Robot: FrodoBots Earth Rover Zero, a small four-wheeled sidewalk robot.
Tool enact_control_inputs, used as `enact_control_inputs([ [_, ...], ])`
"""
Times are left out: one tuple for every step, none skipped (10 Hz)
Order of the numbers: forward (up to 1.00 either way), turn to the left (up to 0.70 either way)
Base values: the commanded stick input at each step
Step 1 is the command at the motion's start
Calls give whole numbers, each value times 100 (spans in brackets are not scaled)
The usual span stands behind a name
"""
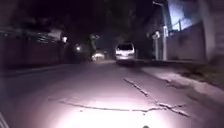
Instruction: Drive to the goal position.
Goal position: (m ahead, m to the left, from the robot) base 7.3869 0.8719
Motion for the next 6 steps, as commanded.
enact_control_inputs([
  [70,0],
  [70,0],
  [70,0],
  [70,0],
  [70,0],
  [70,0],
])
